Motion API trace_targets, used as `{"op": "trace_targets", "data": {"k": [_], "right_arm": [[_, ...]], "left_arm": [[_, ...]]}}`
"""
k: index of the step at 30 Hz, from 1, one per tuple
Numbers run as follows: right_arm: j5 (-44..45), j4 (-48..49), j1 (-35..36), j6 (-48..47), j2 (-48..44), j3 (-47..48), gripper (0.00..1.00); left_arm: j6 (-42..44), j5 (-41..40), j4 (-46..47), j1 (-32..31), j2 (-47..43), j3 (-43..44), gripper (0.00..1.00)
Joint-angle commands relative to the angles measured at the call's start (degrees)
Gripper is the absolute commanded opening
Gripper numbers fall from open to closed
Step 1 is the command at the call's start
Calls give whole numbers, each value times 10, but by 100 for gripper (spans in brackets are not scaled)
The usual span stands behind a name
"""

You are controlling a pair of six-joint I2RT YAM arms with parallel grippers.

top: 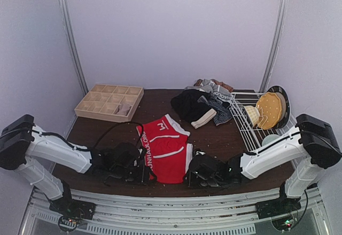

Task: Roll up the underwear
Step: Pick up the underwear from the center of the board, then fold the underwear at the center of the board.

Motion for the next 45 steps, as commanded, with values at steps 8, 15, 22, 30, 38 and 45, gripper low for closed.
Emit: {"op": "trace_targets", "data": {"k": [8, 15, 22, 30, 38, 45], "right_arm": [[4, -31, 1, 2, 0, -20, 0], [39, -76, 22, -21, -32, -12, 0], [107, -164, 74, -48, -57, 31, 0], [169, -213, 129, -19, -93, 44, 0], [200, -234, 135, -48, -143, 77, 0], [159, -235, 69, -100, -146, 116, 0]], "left_arm": [[-7, -7, 8, -3, -2, -24, 10], [17, -34, -40, -24, -40, -17, 0], [51, -59, -88, -77, -70, 10, 0], [24, -132, -151, -159, -79, 38, 0], [27, -177, -198, -165, -145, 54, 0], [85, -193, -249, -124, -139, 117, 0]]}}
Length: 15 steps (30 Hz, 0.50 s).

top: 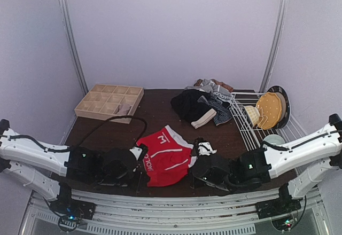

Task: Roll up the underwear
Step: Fold the underwear at the center of the board.

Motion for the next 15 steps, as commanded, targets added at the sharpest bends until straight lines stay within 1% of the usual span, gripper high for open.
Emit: {"op": "trace_targets", "data": {"k": [1, 8, 15], "right_arm": [[-19, -11, -54, -46, 0, 27, 0], [-99, 23, -148, -88, 56, 75, 0], [-168, 48, -221, -113, 140, 147, 0]], "left_arm": [[48, -9, -25, 44, 7, 40, 0], [105, 58, -2, 140, 37, 69, 0], [125, 147, 41, 254, 81, 77, 0]]}}
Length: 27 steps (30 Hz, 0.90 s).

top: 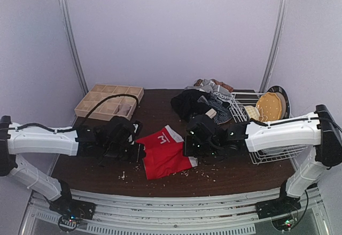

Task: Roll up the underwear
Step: Fold the underwear at the center of the board.

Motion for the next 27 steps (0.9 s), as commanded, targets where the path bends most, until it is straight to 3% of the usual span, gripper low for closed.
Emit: {"op": "trace_targets", "data": {"k": [1, 11, 27], "right_arm": [[-59, 17, -37, -28, 55, 58, 0], [-126, 29, -90, -42, 181, 182, 0], [-155, 13, -129, -57, 269, 301, 0]], "left_arm": [[29, 75, 42, 60, 33, 20, 0], [35, 118, 63, 135, 99, 52, 0], [43, 123, 67, 187, 126, 88, 0]]}}
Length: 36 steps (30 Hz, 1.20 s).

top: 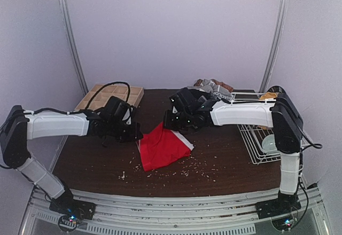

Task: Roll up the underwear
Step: Fold the underwear at the center of the board.

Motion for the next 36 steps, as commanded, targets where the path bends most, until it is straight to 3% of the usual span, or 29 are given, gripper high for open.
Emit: {"op": "trace_targets", "data": {"k": [1, 16, 34, 35, 36], "right_arm": [[-10, -14, -11, -9, 36, 33, 0], [-33, -3, -31, -11, 78, 71, 0], [-77, -29, -61, -8, 199, 174, 0], [-83, -37, -61, -10, 208, 183, 0], [-87, -47, -61, -13, 216, 199, 0]], "left_arm": [[9, 15, 28, 20, 29, 16, 0], [4, -17, 40, 35, 48, 34, 0], [-3, -29, 60, 62, 115, 38, 0], [-4, -30, 60, 62, 116, 37, 4], [-4, -32, 58, 62, 116, 36, 15]]}}
